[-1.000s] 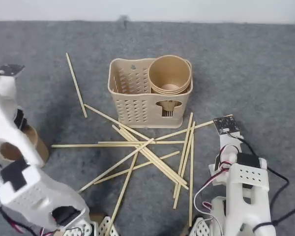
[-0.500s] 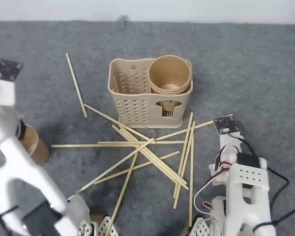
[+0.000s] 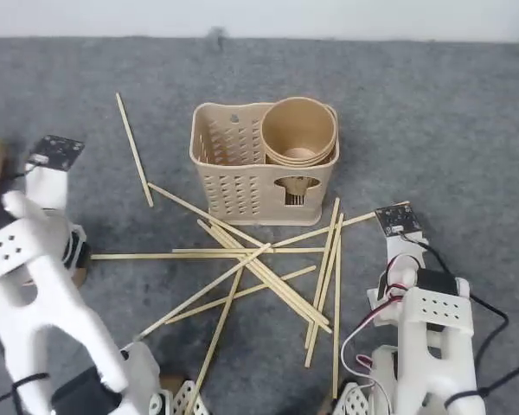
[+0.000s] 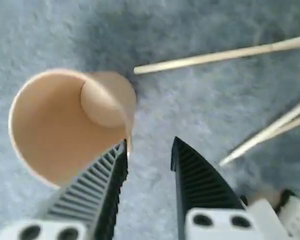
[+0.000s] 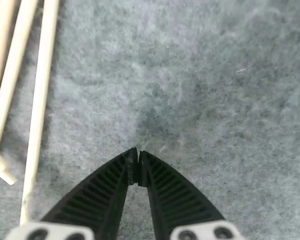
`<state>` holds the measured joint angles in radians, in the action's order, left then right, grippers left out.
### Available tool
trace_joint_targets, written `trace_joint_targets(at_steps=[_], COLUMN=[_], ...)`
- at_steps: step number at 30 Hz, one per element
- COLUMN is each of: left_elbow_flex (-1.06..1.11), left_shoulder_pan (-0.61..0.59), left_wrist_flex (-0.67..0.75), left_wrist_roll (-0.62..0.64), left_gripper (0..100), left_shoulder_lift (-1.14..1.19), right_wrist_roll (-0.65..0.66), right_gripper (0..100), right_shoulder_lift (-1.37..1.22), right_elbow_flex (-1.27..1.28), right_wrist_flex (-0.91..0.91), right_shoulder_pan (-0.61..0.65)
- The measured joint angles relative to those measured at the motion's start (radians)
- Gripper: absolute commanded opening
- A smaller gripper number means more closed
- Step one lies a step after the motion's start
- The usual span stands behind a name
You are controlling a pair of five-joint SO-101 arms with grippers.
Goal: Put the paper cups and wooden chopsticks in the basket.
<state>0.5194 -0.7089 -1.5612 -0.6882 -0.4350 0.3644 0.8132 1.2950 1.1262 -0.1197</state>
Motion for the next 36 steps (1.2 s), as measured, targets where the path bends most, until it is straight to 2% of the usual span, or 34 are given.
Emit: trace_joint_targets(at_steps=[5,17,22,30,36], left_elbow_flex=[0.044,0.157,0.222,0.216,0.112], left_shoulder_pan=[0.002,0.002,0.002,0.0,-0.052], left_wrist_flex=[0.089,0.12,0.212,0.253,0.253], left_wrist_roll=[0.0,0.0,0.0,0.0,0.0], left_gripper=[14,13,1,1,1], left_shoulder_lift=[0.0,0.0,0.0,-0.005,-0.005], right_wrist_roll=[0.0,0.0,0.0,0.002,0.002], right_gripper=[0.8,0.8,0.8,0.8,0.8], right_shoulder_lift=[0.0,0.0,0.0,0.0,0.0], right_elbow_flex=[0.0,0.0,0.0,0.0,0.0], right_wrist_flex=[0.0,0.0,0.0,0.0,0.0], right_shoulder_pan=[0.0,0.0,0.0,0.0,0.0])
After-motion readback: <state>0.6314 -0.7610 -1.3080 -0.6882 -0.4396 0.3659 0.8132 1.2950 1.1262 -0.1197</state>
